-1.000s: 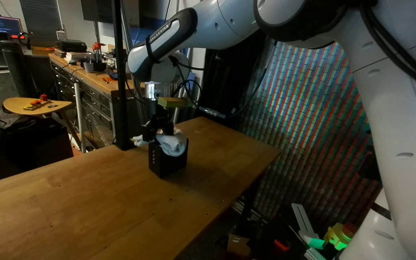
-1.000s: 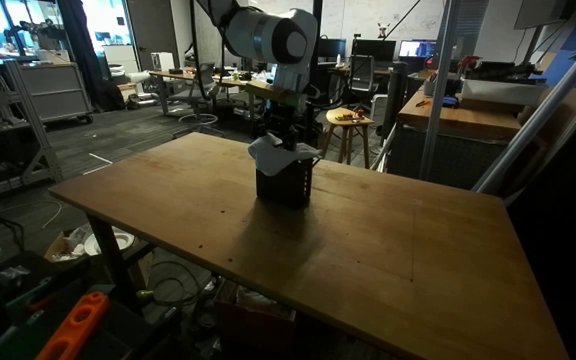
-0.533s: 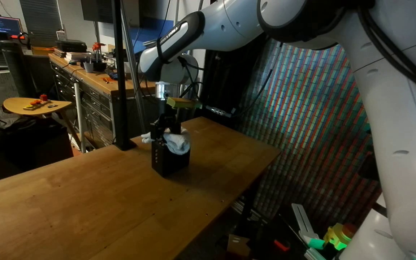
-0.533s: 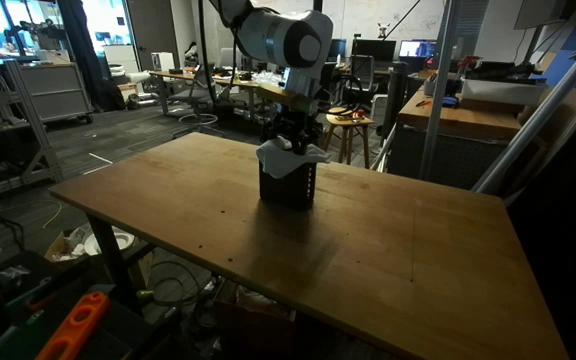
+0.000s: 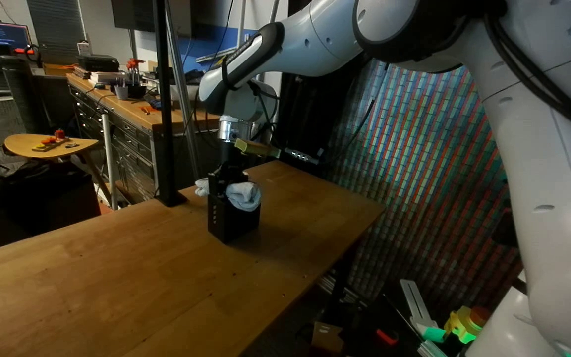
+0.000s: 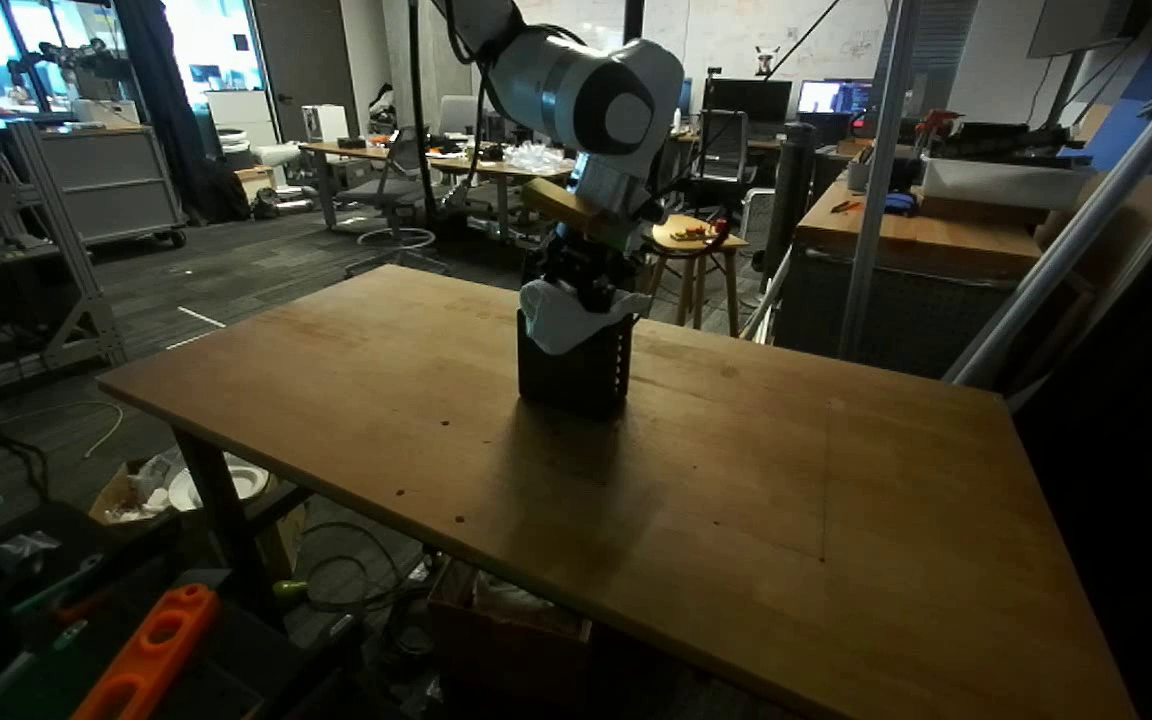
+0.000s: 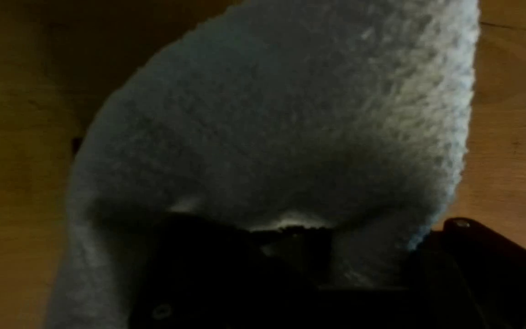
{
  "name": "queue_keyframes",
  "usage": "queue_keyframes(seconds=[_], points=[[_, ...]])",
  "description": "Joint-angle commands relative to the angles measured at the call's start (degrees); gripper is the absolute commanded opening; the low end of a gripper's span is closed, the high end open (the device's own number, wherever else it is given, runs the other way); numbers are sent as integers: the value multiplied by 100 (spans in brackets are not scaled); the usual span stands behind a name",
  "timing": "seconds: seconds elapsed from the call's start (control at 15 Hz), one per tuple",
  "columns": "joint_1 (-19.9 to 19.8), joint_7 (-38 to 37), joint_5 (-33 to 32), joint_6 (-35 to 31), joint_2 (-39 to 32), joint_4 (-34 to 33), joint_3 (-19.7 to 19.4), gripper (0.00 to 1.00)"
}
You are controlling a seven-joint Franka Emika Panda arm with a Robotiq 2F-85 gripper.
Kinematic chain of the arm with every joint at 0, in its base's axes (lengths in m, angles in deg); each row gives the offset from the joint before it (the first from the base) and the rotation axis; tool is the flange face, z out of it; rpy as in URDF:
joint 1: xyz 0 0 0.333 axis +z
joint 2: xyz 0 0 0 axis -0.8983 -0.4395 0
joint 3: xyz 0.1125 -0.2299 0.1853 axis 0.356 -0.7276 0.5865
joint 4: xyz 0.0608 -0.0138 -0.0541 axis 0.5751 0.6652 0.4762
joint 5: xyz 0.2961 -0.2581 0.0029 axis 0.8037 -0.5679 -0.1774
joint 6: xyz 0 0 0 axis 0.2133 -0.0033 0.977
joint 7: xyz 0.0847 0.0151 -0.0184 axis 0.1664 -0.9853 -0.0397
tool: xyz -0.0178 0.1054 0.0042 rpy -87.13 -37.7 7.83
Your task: Put the towel in the box
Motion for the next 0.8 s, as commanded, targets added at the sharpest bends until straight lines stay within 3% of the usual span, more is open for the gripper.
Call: queue_keyframes(seconds=[0.0,0.73], points=[[-139,372,217,-16,-143,64,128,7],[-377,845,166,178,305,-9,58,7]])
